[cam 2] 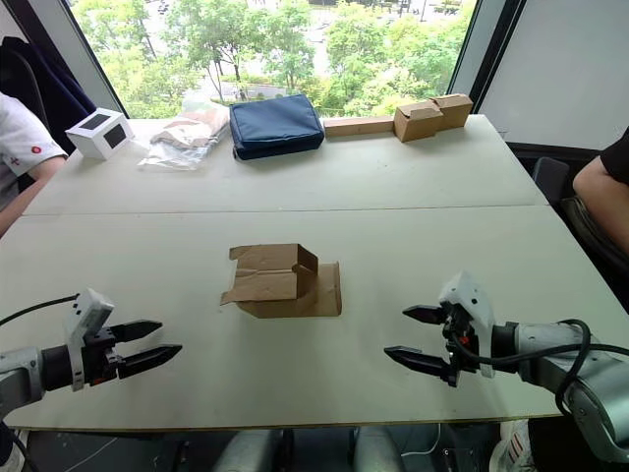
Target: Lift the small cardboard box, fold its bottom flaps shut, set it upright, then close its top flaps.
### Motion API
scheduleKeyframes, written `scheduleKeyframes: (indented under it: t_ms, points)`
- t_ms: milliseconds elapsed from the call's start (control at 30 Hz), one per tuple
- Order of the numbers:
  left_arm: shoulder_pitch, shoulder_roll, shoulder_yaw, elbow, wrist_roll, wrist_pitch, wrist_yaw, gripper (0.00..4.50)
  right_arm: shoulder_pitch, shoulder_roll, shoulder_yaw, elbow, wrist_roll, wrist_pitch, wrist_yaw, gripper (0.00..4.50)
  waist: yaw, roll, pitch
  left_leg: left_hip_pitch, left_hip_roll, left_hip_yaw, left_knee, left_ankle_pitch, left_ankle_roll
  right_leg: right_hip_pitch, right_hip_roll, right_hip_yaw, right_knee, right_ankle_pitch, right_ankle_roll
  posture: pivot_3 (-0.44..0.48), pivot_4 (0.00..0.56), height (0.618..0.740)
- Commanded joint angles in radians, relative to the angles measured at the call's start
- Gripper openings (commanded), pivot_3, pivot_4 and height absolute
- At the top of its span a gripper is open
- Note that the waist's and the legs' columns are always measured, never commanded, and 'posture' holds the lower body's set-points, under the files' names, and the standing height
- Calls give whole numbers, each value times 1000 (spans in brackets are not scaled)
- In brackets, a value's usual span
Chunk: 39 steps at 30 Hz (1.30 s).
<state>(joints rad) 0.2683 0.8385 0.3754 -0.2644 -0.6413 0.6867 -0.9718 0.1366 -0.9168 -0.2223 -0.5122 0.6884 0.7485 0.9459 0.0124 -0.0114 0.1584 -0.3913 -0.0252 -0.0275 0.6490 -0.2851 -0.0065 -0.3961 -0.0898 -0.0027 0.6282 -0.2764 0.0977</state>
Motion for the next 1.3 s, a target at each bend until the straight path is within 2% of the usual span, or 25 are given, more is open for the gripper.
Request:
scheduleKeyframes:
  t_ms: [33, 533, 633, 700, 800, 967, 1033, 1133, 1200, 1233, 1300]
  points:
    - [24, 0, 21, -19, 14, -32, -6, 4500, -8, 7, -5, -13, 4, -8, -4, 4479, 0, 0, 0, 0, 0, 0, 0, 0, 0, 0, 0, 0, 0, 0, 0, 0, 150, 737]
    - [35, -11, 44, -17, 15, -52, 22, 4500, -19, 15, 1, 5, -7, -25, -9, 4479, 0, 0, 0, 0, 0, 0, 0, 0, 0, 0, 0, 0, 0, 0, 0, 0, 150, 737]
    - [-12, -22, 25, -6, 85, -82, 114, 4500, -38, 24, 8, 29, -28, -39, -27, 4479, 1, 0, 0, 0, 0, 0, 0, 0, 0, 0, 0, 0, 0, 0, 0, 0, 150, 737]
    - [-64, -34, 41, -6, 84, -61, 171, 4500, -67, 13, 5, 47, -22, -25, -22, 4479, 2, 0, 0, 0, 0, 0, 0, 0, 0, 0, 0, 0, 0, 0, 0, 0, 150, 737]
    - [-92, -19, 49, 2, 70, -45, 161, 4500, -80, 1, -12, 55, -14, -8, -18, 4479, 0, 0, 0, 0, 0, 0, 0, 0, 0, 0, 0, 0, 0, 0, 0, 0, 150, 737]
    - [-134, 73, 8, 106, 74, -14, 51, 4500, -34, -13, -59, 46, -27, -9, -30, 4479, -1, 0, 0, -1, 0, 0, -2, 0, 0, -2, 0, 0, 0, 0, 0, 0, 150, 737]
    - [-199, 110, -18, 171, 71, 8, 12, 4500, -25, -14, -77, 41, -39, -19, -39, 4479, 0, 1, 0, 0, 0, 0, -1, 0, 0, -1, 0, 0, 1, 0, 0, 0, 150, 737]
    - [-301, 145, -44, 243, 15, 113, -52, 4500, -17, -33, -100, 34, -48, -27, -25, 4479, 4, 1, 0, 0, 0, 0, 0, 0, 0, -1, 0, 0, 1, 0, 0, 0, 150, 737]
    - [-459, 149, -59, 267, -179, 374, -120, 4500, -39, -54, -126, -25, 15, 16, -9, 4479, -1, 1, 1, -1, 0, 0, 0, 0, 0, -1, 0, 0, 0, 0, 0, 0, 150, 737]
    - [-512, 142, -71, 264, -237, 455, -138, 4500, -52, -57, -138, -55, 62, 45, -7, 4479, 1, 0, 2, -1, 0, 1, 0, 0, 0, -2, -1, -1, 0, 1, 0, 0, 150, 737]
    - [-559, 133, -89, 259, -275, 524, -146, 4500, -70, -58, -150, -88, 121, 87, -14, 4479, 0, 0, 2, -3, 0, 0, 2, 0, 0, -3, 0, -2, 2, 3, 4, 0, 150, 737]
